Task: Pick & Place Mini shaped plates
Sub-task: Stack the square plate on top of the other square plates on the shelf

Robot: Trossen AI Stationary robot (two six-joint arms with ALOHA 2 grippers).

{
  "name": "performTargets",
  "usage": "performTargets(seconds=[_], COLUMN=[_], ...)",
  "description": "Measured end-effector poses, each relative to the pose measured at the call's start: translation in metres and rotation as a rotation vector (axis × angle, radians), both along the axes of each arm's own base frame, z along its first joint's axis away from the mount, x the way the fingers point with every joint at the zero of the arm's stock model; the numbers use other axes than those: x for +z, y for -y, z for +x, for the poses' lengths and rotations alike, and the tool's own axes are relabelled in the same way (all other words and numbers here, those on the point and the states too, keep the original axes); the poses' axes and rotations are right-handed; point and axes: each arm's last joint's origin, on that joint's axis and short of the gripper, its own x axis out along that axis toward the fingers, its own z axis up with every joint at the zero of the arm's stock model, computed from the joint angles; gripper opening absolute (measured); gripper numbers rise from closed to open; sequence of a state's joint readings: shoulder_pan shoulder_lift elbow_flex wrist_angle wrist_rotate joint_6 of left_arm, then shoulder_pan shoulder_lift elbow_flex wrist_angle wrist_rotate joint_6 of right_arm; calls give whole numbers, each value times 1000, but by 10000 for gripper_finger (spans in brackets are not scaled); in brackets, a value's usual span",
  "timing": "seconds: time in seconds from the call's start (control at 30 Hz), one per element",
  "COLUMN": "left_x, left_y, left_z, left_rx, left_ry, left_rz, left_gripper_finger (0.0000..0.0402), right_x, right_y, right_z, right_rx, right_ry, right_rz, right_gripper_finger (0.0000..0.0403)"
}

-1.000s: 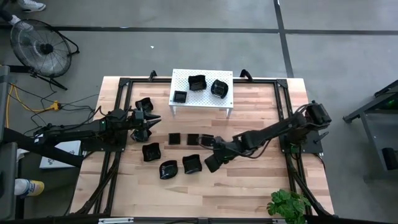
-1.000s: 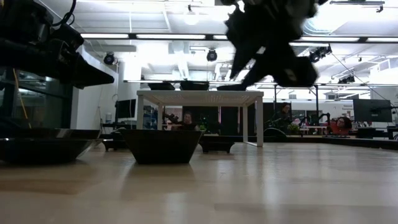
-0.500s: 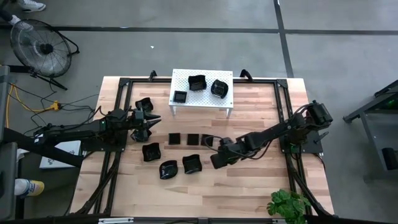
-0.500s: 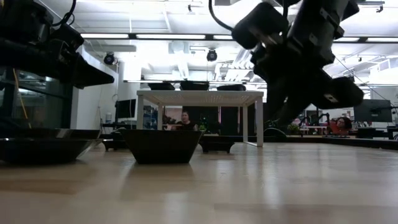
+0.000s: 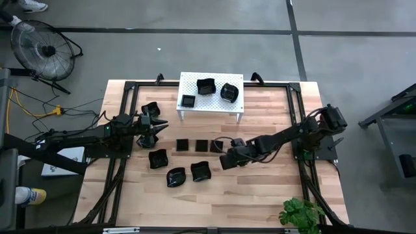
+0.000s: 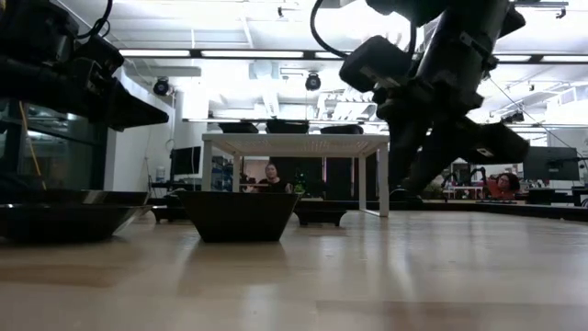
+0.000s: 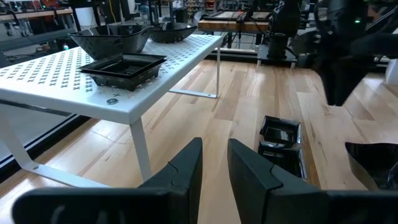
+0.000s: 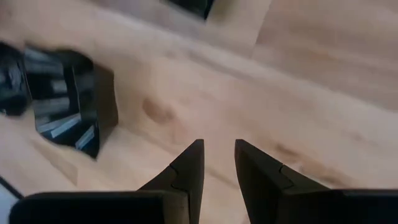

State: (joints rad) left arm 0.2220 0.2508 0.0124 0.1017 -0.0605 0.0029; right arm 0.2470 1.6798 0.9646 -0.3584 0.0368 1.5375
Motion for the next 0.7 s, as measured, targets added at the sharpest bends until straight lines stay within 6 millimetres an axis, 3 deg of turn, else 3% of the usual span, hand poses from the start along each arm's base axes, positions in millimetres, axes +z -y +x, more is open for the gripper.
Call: performTargets(seconds=[0.3, 0.7], left_x=[0, 0], left_y=[0, 0], left_z=[0, 0], left_rx=[0, 1], left_ry=[0, 0], left_rz=[0, 0], left_gripper_finger=[73, 73], right_x=[-5, -17], right_y=[29, 48], right_z=[9, 22], right_rx=[-154, -232], right_ry=[10, 44], right_rz=[-46, -68], right_gripper_finger=[85, 85])
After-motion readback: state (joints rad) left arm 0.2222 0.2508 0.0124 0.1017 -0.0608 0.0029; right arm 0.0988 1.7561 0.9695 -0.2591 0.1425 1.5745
